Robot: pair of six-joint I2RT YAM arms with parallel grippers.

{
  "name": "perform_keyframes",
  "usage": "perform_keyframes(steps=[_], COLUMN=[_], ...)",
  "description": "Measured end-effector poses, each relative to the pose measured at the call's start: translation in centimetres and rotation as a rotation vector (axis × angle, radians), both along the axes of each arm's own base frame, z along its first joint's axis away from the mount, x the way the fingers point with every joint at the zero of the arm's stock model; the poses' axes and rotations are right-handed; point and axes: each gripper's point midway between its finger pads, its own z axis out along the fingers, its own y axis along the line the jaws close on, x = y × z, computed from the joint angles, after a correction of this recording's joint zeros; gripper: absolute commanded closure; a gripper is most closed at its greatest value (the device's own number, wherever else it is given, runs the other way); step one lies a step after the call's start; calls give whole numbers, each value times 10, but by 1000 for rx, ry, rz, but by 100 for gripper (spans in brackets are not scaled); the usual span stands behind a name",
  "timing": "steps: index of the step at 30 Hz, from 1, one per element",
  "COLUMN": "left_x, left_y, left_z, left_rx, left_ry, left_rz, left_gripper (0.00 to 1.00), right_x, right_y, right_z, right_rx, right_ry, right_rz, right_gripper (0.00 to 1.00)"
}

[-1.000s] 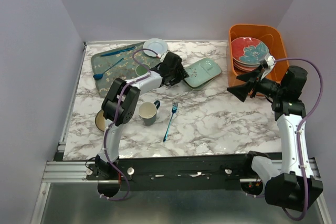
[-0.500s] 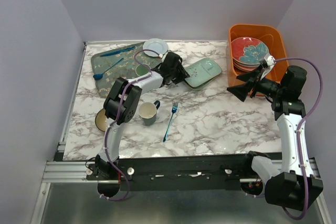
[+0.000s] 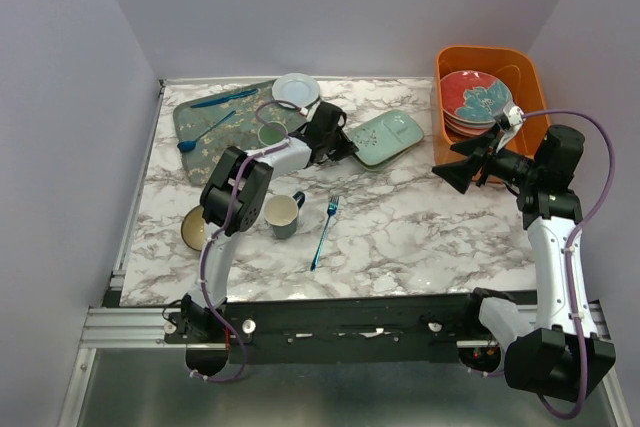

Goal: Place the mixed dishes into the plastic bin
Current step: Pick up the plate at the center of the board.

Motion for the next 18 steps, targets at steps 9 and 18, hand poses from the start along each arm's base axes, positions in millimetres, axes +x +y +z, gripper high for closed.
perform_keyframes(steps=[9,18], left_x=[-1,-23], left_y=[6,31], left_z=[5,20], left_rx=[-56,-69], left_ry=[-32,-49], left_rz=[17,6], left_gripper=[100,100], right_x=[0,0], right_y=[0,0], right_z=[0,0], right_rx=[0,0], right_ry=[0,0], right_rz=[0,0], right_gripper=[8,8])
